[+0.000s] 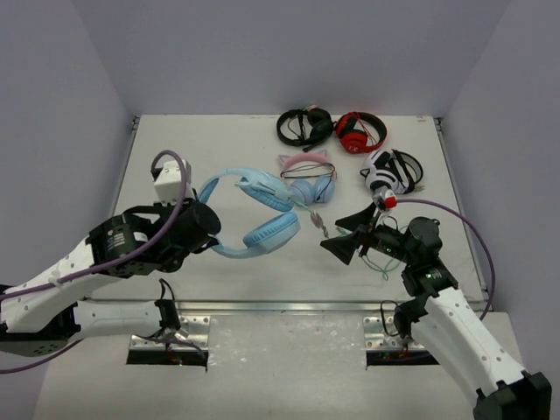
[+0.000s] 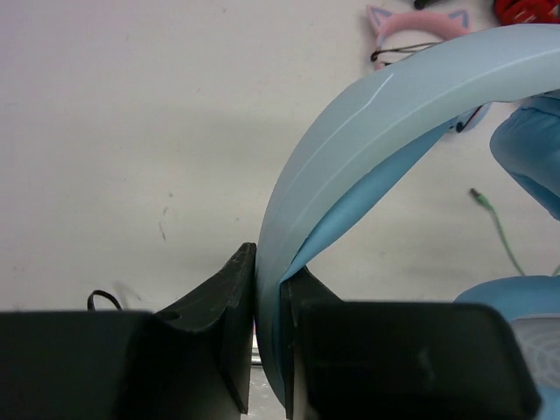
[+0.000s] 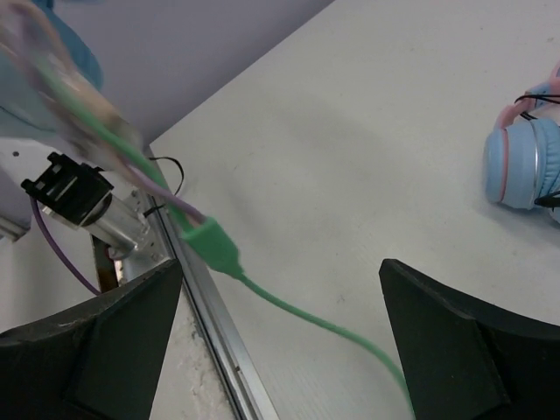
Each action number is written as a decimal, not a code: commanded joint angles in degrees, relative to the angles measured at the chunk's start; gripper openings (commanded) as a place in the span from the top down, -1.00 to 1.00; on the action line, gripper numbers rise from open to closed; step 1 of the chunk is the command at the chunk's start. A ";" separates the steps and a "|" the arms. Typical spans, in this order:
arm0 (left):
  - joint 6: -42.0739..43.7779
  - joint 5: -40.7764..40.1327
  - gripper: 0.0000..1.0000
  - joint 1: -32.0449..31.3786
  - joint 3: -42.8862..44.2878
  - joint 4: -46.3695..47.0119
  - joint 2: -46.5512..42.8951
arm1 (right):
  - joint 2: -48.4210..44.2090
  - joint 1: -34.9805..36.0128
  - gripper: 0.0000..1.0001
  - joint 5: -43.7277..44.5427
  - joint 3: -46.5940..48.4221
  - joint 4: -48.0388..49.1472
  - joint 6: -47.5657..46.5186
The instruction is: Wrap the headphones
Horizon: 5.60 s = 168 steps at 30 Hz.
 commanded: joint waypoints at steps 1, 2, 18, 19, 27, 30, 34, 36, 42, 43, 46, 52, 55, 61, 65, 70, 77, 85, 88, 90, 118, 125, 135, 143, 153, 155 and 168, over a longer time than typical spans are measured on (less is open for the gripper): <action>4.65 -4.44 0.99 -0.37 8.19 3.63 -1.74 | 3.98 1.53 -0.89 0.27 -1.35 9.94 -3.17; 7.18 -4.35 0.99 -0.37 10.20 4.25 -1.56 | 5.22 1.79 -0.87 0.18 -1.54 10.57 -3.44; 34.25 -28.51 0.99 -0.28 13.32 21.86 -0.31 | 3.06 9.80 0.97 25.96 -5.15 -0.21 -7.75; 36.80 -29.04 0.99 -0.37 10.95 25.49 -1.37 | 1.39 9.80 0.97 28.45 -4.62 -2.58 -7.92; 50.46 -23.86 0.99 2.25 -3.84 44.78 -1.31 | 1.10 9.80 0.79 36.38 12.16 -23.78 -12.31; 47.46 -15.63 0.99 10.83 -3.22 43.01 2.65 | 2.34 9.80 0.97 36.83 13.31 -26.07 -12.84; 50.78 -6.03 0.99 15.45 -4.63 45.47 7.30 | 2.95 9.88 0.97 34.38 15.33 -28.26 -13.28; 52.28 -5.15 0.99 15.54 -3.06 44.69 10.11 | 4.70 9.88 0.89 33.23 19.00 -31.15 -15.29; 52.82 1.96 0.99 15.45 1.34 40.47 20.23 | 17.00 14.70 0.83 29.25 31.76 -38.01 -22.68; 52.82 2.07 0.99 15.54 1.61 40.12 22.15 | 18.75 18.98 0.85 34.05 33.42 -39.07 -23.99; 51.51 -0.12 0.99 15.54 1.44 39.41 24.80 | 26.84 29.60 0.85 44.08 40.11 -44.08 -28.31; 45.36 -2.15 0.99 21.93 -1.98 40.28 20.33 | 31.18 34.40 0.74 54.33 37.61 -41.03 -29.82; 42.63 -2.94 0.99 25.72 -4.27 40.90 16.47 | 26.27 34.40 0.37 49.32 32.93 -35.14 -26.57; 39.46 1.71 0.99 34.78 -7.70 42.92 9.61 | 20.54 34.23 0.60 48.69 22.47 -28.72 -21.73; 38.32 3.47 0.99 38.73 -7.53 42.84 7.41 | 16.93 33.97 0.50 49.84 16.40 -26.69 -18.65; 37.88 6.20 0.99 40.23 -6.83 43.19 6.88 | 13.94 33.88 0.44 50.36 11.39 -25.37 -16.37; 37.62 8.92 0.99 40.41 -6.30 43.54 5.82 | 12.27 33.70 0.24 49.05 9.01 -23.79 -14.87; 37.71 8.92 0.99 40.41 -6.12 43.45 5.82 | 11.92 33.61 0.02 42.99 5.06 -19.31 -10.74; 37.79 8.75 0.99 40.50 -6.39 43.80 5.73 | 11.21 33.61 0.32 42.28 4.00 -18.87 -10.12; 37.79 9.36 0.99 40.50 -6.39 43.98 5.65 | 11.56 33.61 0.78 42.98 3.82 -19.30 -10.99; 37.53 14.28 0.99 40.41 -6.21 43.36 2.40 | 30.37 28.69 -0.04 46.49 9.36 -5.69 -6.61; 39.28 13.94 0.99 40.41 -7.70 44.42 2.65 | 29.85 27.90 0.97 50.19 12.34 -6.21 -12.13; 49.48 21.85 0.99 31.90 -3.41 43.21 17.31 | 23.95 31.68 0.97 58.70 25.69 -25.00 -31.63; 54.13 18.93 0.99 21.25 4.42 40.37 29.20 | 26.08 33.44 0.97 45.65 39.59 -39.33 -44.56; 59.50 26.40 0.99 17.74 -4.10 46.35 25.43 | 20.36 33.35 0.98 22.76 44.77 -46.55 -52.92; 59.59 27.55 0.99 17.56 -5.68 46.88 24.81 | 20.35 33.26 0.97 23.99 46.35 -47.95 -54.32; 61.17 35.10 0.99 15.45 -10.16 49.60 19.89 | 24.31 33.26 0.97 51.33 48.48 -44.74 -65.05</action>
